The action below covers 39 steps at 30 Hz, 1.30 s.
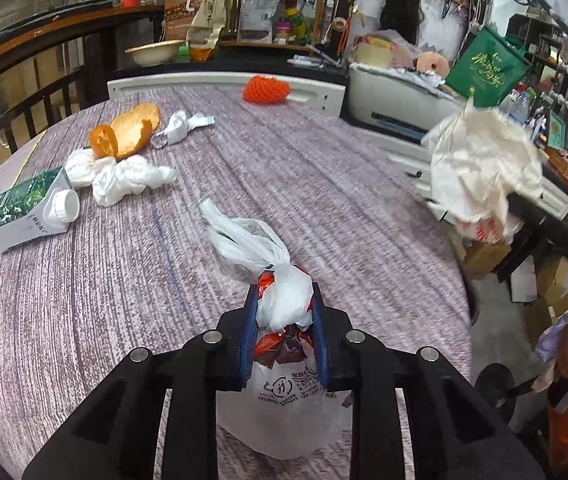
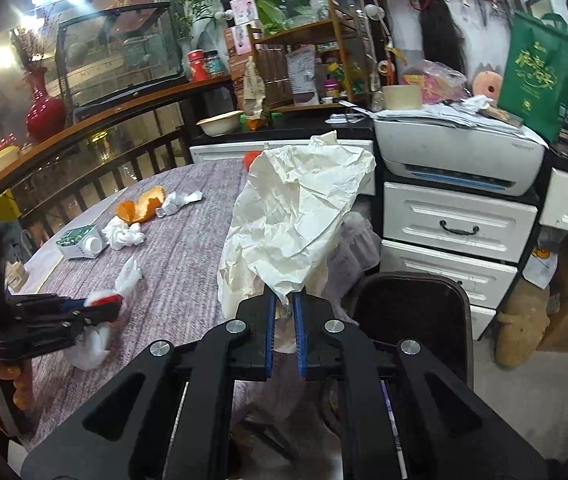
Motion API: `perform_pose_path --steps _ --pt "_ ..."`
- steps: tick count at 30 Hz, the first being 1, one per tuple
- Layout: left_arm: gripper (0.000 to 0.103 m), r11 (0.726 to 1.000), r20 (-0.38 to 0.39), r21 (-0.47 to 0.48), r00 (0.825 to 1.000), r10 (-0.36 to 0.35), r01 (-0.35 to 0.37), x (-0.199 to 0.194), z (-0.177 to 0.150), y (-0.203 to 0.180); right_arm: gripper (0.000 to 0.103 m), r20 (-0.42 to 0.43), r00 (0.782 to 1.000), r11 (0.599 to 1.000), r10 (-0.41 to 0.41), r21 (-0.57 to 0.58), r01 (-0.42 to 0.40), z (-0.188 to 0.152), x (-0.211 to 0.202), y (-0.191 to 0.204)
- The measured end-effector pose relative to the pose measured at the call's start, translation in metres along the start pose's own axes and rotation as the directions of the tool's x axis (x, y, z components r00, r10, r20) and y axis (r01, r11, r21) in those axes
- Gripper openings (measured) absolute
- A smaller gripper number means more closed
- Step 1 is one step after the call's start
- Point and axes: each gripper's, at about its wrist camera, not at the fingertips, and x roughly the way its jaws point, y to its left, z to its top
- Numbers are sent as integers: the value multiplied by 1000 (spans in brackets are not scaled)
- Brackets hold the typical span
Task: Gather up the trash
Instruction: 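Carry the tissues over the bin and open the right gripper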
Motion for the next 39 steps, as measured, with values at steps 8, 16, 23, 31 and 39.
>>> perform_pose_path --steps 8,16,23,31,39 --pt "24 993 77 50 990 -115 111 -14 16 -52 9 -27 996 991 -84 104 86 -20 -11 -50" --pt "24 973 85 136 976 -200 188 -7 24 -115 9 -108 978 967 -176 170 192 -43 3 -105" --pt "24 956 47 186 970 -240 228 11 24 -155 9 -207 958 952 -199 193 239 -66 38 -132" --pt "24 947 3 189 964 -264 259 29 17 -172 23 -331 927 935 -178 236 264 -98 87 -157" --pt "24 935 -59 225 962 -266 273 51 6 -190 60 -325 924 899 -203 311 307 -116 78 -175"
